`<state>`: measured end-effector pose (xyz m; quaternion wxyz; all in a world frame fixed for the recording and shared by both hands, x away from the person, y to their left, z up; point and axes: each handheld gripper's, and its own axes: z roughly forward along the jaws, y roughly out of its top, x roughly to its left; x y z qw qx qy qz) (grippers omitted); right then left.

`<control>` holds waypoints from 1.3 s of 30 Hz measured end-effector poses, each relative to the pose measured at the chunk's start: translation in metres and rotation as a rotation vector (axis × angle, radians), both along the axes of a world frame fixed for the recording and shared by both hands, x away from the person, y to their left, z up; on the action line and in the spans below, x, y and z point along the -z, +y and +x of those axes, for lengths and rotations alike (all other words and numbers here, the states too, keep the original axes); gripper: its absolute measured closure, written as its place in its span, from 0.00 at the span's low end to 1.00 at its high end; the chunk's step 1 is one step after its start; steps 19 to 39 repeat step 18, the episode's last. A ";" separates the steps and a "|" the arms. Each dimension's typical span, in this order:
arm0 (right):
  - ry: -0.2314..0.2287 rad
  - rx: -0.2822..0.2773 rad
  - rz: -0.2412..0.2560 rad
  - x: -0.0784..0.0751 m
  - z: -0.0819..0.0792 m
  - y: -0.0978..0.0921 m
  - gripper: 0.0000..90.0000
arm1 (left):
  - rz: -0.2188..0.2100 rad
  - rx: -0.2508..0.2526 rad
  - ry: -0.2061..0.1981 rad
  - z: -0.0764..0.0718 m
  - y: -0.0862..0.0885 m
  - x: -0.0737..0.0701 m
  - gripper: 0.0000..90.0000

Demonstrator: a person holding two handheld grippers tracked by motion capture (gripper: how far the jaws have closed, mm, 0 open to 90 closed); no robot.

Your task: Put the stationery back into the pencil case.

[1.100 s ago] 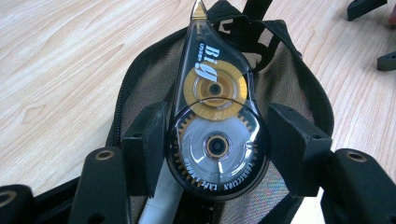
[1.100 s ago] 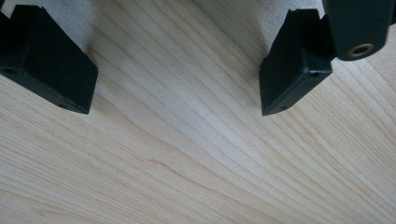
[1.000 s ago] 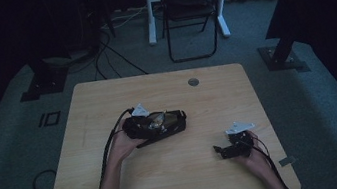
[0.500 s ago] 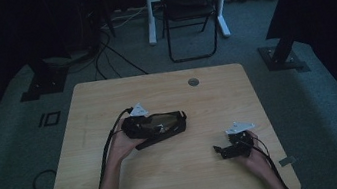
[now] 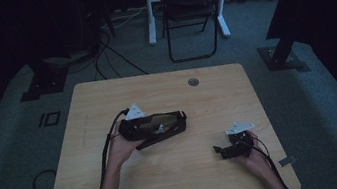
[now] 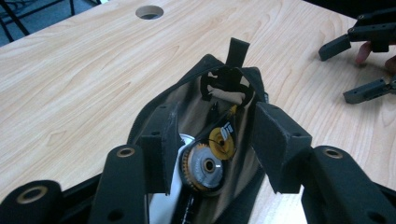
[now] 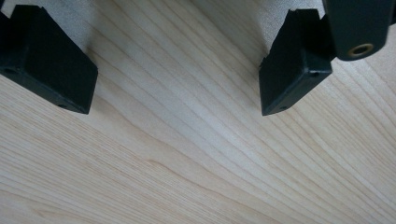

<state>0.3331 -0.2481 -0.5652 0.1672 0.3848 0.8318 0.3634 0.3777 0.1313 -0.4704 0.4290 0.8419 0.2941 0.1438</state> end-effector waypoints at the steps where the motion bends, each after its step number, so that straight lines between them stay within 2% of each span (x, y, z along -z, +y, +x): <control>1: 0.001 0.001 0.000 0.000 0.000 0.000 0.13 | -0.003 -0.002 -0.003 -0.003 0.000 0.000 0.58; 8: 0.000 0.000 -0.001 0.000 0.000 0.000 0.13 | -0.017 -0.006 -0.014 -0.021 -0.003 0.002 0.59; 17: 0.000 0.000 -0.001 0.000 0.000 0.000 0.13 | -0.005 0.007 -0.013 -0.038 -0.006 0.010 0.58; 39: 0.000 0.000 -0.001 0.000 0.000 0.000 0.13 | -0.005 0.007 -0.013 -0.038 -0.006 0.010 0.58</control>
